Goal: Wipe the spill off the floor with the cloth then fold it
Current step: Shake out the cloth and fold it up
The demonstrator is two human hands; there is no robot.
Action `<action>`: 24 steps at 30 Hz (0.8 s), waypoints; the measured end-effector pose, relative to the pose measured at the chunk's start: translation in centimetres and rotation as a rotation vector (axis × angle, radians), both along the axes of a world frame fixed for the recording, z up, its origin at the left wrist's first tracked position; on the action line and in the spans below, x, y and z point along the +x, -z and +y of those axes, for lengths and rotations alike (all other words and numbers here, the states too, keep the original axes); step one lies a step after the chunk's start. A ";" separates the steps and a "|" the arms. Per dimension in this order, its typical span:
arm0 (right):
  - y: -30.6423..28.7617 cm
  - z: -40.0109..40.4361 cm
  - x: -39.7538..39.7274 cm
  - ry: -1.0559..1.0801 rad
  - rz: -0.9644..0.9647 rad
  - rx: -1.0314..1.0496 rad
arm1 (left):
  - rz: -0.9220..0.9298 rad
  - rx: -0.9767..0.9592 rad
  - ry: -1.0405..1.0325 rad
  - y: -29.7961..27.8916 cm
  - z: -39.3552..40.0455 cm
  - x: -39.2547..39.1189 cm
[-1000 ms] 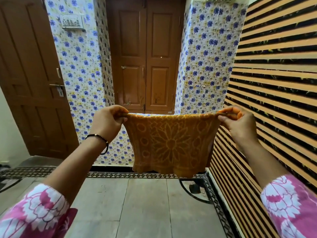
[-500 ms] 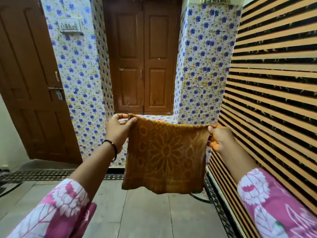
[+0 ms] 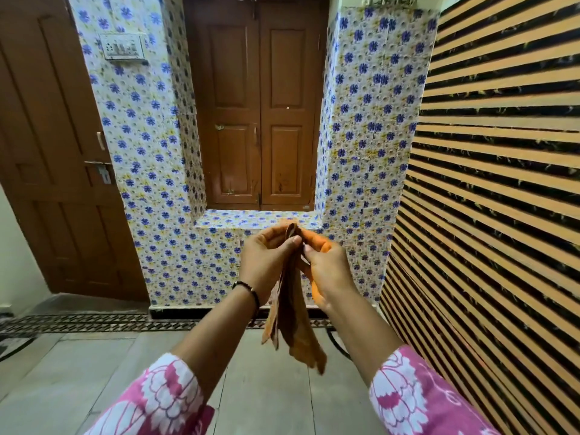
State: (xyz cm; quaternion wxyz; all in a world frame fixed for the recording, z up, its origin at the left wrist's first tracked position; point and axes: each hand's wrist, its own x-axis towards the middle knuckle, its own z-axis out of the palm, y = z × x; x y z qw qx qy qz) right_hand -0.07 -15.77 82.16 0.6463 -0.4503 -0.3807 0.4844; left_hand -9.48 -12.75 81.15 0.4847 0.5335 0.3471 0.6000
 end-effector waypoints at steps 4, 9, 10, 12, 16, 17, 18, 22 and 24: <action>-0.3 -1.3 0.9 -0.187 -0.222 0.067 | 0.359 0.257 -0.193 0.3 0.2 -1.0; -2.1 -2.8 2.0 -0.161 -0.585 0.238 | 0.515 0.460 -0.340 -0.4 0.3 -2.6; -2.5 -2.7 2.5 -0.058 -0.671 0.287 | 0.512 0.467 -0.319 -0.5 0.3 -2.8; -3.3 -2.4 3.5 0.033 -0.828 0.346 | 0.504 0.469 -0.283 -0.7 0.3 -3.1; -3.2 -1.9 4.8 -0.255 -0.811 0.234 | 0.484 0.488 -0.249 -1.1 -0.2 -3.5; -2.9 -2.1 4.9 -0.289 -0.813 0.231 | 0.494 0.507 -0.254 -1.1 -0.3 -3.6; -2.5 -2.1 5.0 -0.286 -0.839 0.238 | 0.497 0.521 -0.250 -1.0 -0.5 -3.7; -0.9 -2.0 5.2 -0.344 -0.974 0.091 | 0.467 0.528 -0.229 -0.8 -1.1 -4.2; -0.2 -2.0 5.3 -0.511 -0.942 -0.041 | 0.468 0.540 -0.267 -0.8 -0.9 -4.6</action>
